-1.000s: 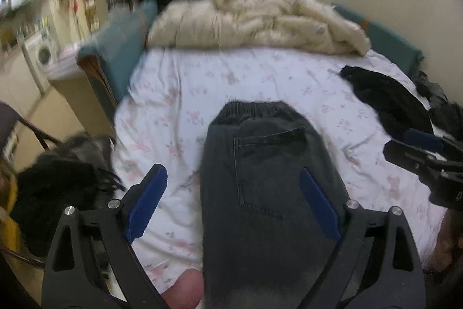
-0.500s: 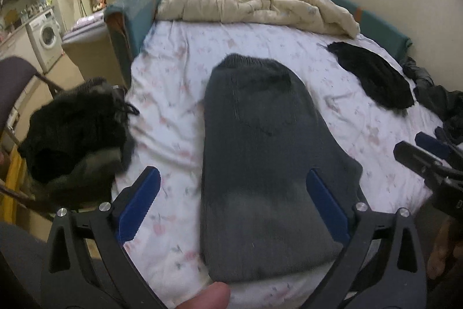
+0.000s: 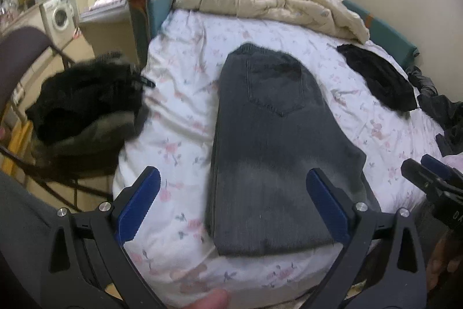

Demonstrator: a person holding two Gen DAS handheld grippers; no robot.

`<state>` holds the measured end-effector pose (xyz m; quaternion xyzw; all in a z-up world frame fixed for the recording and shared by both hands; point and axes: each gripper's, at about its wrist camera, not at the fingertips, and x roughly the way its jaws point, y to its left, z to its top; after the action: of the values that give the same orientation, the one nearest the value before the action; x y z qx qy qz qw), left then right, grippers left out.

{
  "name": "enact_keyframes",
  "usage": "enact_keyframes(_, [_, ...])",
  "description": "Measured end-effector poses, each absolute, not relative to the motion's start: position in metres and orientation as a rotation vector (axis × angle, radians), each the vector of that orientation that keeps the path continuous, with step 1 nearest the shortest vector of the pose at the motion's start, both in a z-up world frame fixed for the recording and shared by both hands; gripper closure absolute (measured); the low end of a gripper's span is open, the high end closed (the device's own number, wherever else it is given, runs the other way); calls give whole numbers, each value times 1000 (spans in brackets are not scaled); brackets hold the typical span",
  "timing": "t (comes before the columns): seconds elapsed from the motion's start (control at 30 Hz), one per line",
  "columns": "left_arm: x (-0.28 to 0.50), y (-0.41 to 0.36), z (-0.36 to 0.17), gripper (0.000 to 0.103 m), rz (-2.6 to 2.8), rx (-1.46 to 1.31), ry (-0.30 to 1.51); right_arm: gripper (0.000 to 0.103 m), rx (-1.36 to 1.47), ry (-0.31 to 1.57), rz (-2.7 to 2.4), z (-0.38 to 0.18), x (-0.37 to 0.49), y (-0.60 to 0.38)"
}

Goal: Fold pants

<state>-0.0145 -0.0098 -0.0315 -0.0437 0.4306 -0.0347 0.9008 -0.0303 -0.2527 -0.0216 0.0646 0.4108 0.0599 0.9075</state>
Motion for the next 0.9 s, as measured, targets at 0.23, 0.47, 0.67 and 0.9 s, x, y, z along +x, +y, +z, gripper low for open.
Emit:
enact_keyframes(0.23, [-1, 3, -65, 3, -22, -134, 1049, 15, 260, 965, 128, -45, -14, -270])
enact_keyframes(0.47, [10, 5, -120, 3, 29, -219, 1262, 15, 392, 1245, 46, -111, 10, -294])
enact_keyframes(0.67, [15, -12, -152, 4, 8, -222, 1349, 15, 563, 1358, -17, -149, 15, -321])
enact_keyframes(0.9, [16, -13, -168, 53, -14, -304, 1407, 50, 628, 1445, 73, -169, 17, -314])
